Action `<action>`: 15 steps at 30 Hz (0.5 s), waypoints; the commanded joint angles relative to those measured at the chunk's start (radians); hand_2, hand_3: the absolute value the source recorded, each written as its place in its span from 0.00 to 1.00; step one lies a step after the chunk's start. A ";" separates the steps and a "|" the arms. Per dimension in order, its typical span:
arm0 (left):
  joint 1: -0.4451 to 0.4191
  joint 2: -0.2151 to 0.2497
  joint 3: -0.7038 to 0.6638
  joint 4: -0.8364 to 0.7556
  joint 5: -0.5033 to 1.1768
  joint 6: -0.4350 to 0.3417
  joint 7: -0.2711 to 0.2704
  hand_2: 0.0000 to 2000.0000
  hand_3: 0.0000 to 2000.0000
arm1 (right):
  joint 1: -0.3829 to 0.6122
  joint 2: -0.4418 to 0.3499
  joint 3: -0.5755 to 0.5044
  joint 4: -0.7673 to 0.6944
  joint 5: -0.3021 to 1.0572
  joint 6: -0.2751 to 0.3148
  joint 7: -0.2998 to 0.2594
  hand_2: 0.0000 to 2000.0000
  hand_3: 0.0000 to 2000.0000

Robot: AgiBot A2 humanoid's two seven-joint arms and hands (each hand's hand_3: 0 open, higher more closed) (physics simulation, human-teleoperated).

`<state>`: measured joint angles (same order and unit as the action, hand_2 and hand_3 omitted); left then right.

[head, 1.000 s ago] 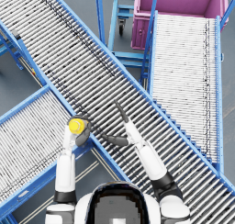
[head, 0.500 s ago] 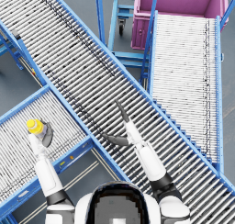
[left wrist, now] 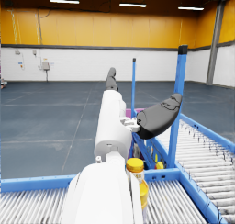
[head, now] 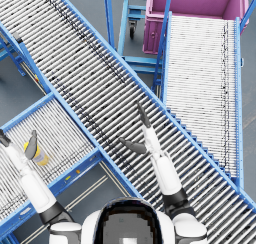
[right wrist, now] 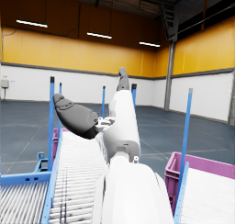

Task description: Pick up the oil and place it on the left assembly line, put the cola on the right, and keep Sprite still

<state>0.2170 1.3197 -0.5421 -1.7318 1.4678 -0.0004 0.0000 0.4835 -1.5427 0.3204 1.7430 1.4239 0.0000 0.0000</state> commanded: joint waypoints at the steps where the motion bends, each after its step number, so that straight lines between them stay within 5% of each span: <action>1: 0.025 -0.024 0.162 -0.075 0.000 0.000 0.000 0.00 0.00 | 0.047 -0.022 -0.155 0.008 0.000 0.000 0.000 0.00 0.00; 9: 0.133 -0.059 0.393 -0.033 0.001 0.000 0.000 0.00 0.00 | 0.041 -0.020 -0.299 0.012 -0.001 0.000 0.000 0.00 0.00; 15: 0.217 -0.039 0.478 0.005 0.001 0.000 0.000 0.00 0.00 | 0.024 -0.019 -0.358 0.035 -0.001 0.000 0.000 0.00 0.00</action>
<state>0.3938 1.2820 -0.0994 -1.7360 1.4686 0.0000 0.0000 0.5002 -1.5621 -0.0198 1.7724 1.4229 0.0000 0.0000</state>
